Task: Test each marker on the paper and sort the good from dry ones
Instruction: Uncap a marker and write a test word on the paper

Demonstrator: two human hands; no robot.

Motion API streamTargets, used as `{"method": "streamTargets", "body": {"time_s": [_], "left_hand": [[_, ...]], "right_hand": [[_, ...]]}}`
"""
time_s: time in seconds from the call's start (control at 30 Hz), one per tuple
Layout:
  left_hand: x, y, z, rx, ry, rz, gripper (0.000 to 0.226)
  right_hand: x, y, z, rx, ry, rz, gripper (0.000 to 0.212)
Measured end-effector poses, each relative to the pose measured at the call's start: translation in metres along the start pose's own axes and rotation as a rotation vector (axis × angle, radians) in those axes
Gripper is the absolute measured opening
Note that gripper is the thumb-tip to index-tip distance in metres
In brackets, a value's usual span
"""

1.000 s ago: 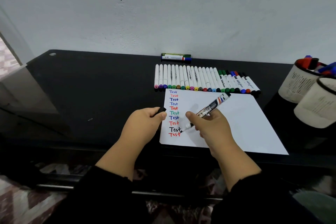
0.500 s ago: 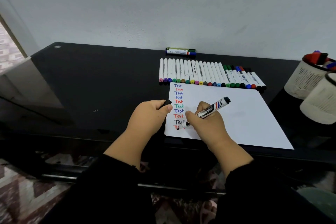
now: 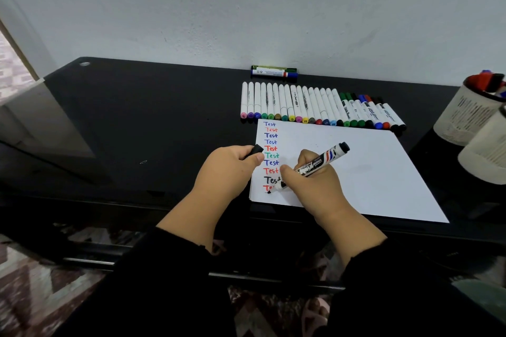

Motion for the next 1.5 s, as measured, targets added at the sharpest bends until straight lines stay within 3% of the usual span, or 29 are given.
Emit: {"method": "streamTargets", "body": {"time_s": [0.2,0.33,1.13,1.5], "left_hand": [[-0.0007,0.0002,-0.001,-0.003,0.01,0.004,0.037],[-0.0014,0.001,-0.0013,0.0,0.041,0.015,0.035],[-0.0022,0.0011,-0.001,0.016,0.023,0.017,0.035],[-0.0012,0.0007,-0.0045,0.024,0.021,0.013,0.038]], "right_hand": [[-0.0006,0.0004,0.0009,-0.004,-0.012,-0.043,0.038],[0.0033,-0.0013,0.0039,0.003,-0.05,0.031,0.039],[0.0039,-0.0011,0.0052,0.009,-0.105,0.005,0.039],[0.0052,-0.0048,0.0063,0.005,-0.13,0.071,0.036]]}}
Point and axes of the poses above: each hand's wrist, its own y-axis away from the middle knuckle, its own x-axis out of the back of the hand, z = x × y, the point moved 2 cm from there along -y, towards the middle knuckle, and after that the axes turned 1 degree about -y, right-handed, at the moved point
